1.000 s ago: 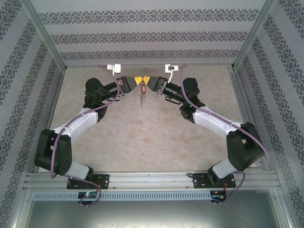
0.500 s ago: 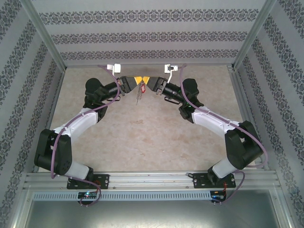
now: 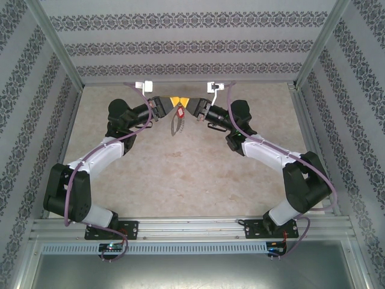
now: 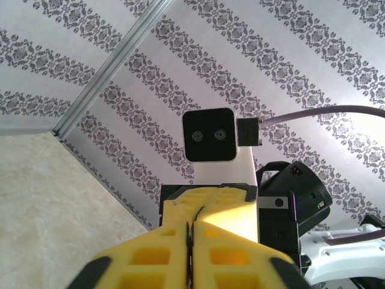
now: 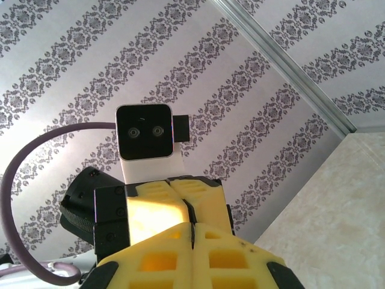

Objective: Put the keys on the keyring

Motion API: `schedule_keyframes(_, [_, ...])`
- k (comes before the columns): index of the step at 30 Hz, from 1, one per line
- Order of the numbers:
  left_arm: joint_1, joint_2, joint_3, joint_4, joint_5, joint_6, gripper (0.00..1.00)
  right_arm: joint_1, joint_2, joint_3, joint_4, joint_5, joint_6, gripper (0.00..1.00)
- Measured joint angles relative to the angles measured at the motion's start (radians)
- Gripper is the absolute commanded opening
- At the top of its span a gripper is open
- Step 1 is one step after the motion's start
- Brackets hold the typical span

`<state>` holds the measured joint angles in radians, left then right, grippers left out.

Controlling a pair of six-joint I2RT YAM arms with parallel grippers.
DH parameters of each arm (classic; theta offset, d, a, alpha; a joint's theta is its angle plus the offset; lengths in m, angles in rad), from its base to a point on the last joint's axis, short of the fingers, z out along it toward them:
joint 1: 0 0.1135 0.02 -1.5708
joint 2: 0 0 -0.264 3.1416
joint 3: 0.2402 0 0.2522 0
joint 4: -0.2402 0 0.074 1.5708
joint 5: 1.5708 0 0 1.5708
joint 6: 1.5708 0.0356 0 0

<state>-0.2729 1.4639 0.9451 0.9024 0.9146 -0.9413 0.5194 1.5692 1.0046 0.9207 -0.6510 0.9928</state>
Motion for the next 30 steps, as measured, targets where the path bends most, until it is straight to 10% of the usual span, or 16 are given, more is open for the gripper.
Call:
schedule_keyframes(13, [0.007,-0.065,0.0,-0.148,-0.009,0.098,0.37,-0.237,0.094,0.251,-0.319,-0.315,-0.118,0.0])
schedule_keyframes(30, [0.013,0.015,0.074,-0.416,0.053,0.233,0.37,-0.248,0.258,0.494,-0.821,-0.55,-0.461,0.0])
